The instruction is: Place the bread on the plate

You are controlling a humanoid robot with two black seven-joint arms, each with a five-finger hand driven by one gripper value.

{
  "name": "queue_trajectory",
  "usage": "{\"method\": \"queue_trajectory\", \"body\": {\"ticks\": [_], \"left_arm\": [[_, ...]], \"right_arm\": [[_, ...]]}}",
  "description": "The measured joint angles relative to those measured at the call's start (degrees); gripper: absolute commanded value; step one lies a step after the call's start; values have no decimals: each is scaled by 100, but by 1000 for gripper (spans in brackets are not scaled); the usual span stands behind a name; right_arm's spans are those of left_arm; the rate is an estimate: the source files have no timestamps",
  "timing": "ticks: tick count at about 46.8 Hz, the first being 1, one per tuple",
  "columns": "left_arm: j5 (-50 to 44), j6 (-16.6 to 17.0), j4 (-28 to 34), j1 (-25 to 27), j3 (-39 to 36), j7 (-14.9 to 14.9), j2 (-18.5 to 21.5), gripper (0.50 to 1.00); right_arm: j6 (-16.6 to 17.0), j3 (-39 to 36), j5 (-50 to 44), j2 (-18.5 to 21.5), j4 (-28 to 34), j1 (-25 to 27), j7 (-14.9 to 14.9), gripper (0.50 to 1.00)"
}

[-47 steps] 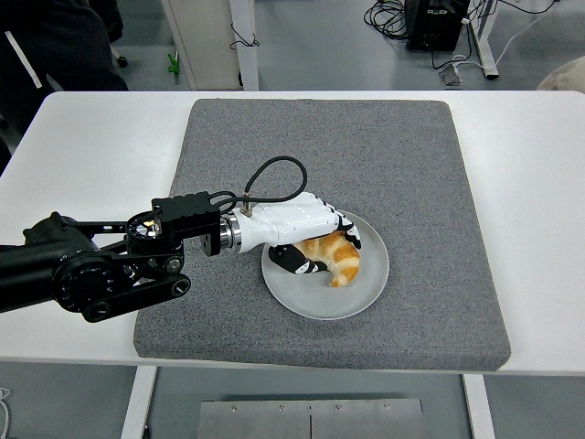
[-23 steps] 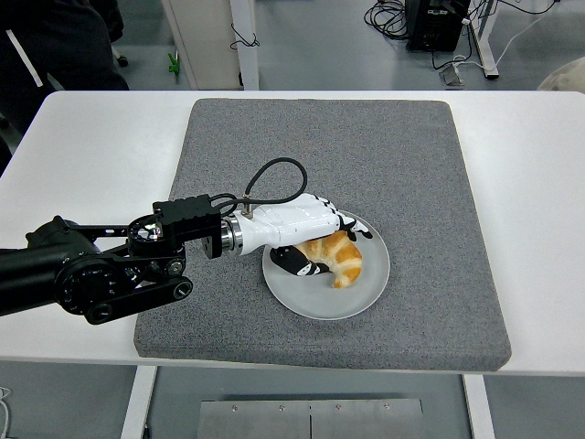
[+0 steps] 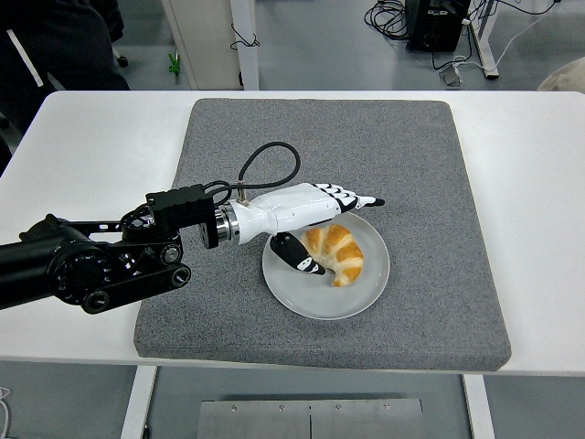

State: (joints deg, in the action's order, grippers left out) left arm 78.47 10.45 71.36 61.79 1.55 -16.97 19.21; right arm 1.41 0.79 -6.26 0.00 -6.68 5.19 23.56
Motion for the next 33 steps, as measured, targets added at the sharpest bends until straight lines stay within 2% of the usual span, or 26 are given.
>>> {"method": "queue_trajectory", "body": {"ticks": [9,20,33], "left_arm": [[-753,-556,35,-6,499,-253,20,965],[-1489,-1148,33,-74,1114,-282,92,966],[-2946,-1231,-72,-190,1563,-286,305,968]], "right_arm": [[0,0,0,0,0,0,0,1000],[0,0,2,0,0,0,0,1000],[0,0,-3,0,0,1,-1,1000]]}}
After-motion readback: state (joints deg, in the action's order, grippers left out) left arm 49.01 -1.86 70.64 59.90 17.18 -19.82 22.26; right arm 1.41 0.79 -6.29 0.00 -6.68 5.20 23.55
